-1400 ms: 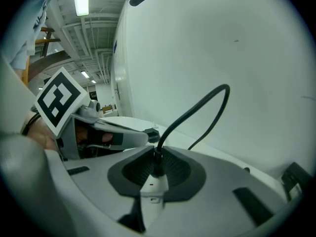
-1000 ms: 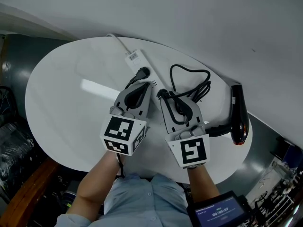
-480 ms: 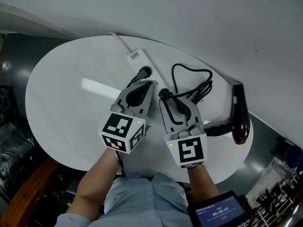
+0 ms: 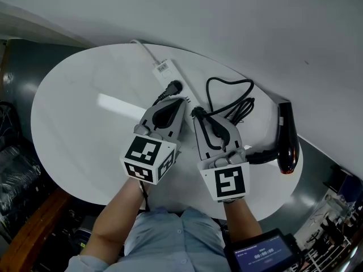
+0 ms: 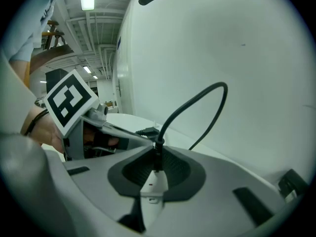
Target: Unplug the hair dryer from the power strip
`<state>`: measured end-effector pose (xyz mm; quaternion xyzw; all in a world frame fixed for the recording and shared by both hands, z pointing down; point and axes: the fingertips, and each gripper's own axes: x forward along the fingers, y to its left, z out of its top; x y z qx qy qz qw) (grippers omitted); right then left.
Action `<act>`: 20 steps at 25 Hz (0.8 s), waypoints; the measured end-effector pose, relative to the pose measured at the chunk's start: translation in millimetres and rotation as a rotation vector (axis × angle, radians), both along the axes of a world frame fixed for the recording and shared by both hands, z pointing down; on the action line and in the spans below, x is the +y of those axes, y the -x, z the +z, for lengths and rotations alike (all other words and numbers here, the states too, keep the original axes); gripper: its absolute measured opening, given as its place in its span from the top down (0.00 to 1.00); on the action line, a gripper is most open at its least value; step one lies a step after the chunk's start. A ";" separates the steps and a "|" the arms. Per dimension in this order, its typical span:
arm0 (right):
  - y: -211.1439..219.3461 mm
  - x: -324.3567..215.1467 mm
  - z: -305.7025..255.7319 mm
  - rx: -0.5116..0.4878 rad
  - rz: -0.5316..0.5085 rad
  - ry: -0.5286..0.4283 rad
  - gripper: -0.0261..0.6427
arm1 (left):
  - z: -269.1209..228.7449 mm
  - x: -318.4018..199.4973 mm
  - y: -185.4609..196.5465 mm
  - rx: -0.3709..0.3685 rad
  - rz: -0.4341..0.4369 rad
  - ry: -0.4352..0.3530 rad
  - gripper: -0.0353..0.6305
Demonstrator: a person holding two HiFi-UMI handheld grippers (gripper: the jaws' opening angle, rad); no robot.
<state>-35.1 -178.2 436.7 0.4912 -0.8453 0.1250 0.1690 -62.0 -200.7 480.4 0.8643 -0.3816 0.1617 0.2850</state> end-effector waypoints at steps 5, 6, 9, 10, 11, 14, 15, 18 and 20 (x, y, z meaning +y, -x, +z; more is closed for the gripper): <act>-11.1 -0.7 -27.1 -0.090 0.066 -0.017 0.89 | 0.1 0.0 -0.6 -0.006 0.000 -0.006 0.95; -14.4 1.6 -27.8 -0.084 0.061 -0.014 0.89 | 0.3 0.0 -0.7 -0.007 -0.001 -0.007 0.95; -24.8 15.9 -13.6 -0.018 0.024 0.022 0.88 | 0.9 0.4 -0.4 -0.017 -0.004 -0.010 0.95; -29.3 23.5 -3.2 0.017 0.019 0.060 0.88 | 0.4 1.3 -0.2 -0.022 -0.004 -0.009 0.95; -35.1 32.2 8.9 0.043 0.032 0.116 0.88 | -0.6 2.7 -0.2 -0.025 -0.006 -0.009 0.95; -53.5 54.9 37.3 0.027 0.116 0.273 0.73 | -9.2 8.6 -1.5 -0.025 -0.019 -0.021 0.95; -57.6 60.3 41.8 0.007 0.133 0.301 0.67 | -14.1 11.0 -2.9 -0.025 -0.021 -0.031 0.95; -65.8 73.4 44.8 -0.012 0.158 0.321 0.66 | -30.3 21.4 -9.5 -0.032 -0.018 -0.072 0.95; -68.0 81.9 44.6 -0.032 0.157 0.330 0.66 | -40.4 30.9 -12.9 -0.038 -0.021 -0.097 0.95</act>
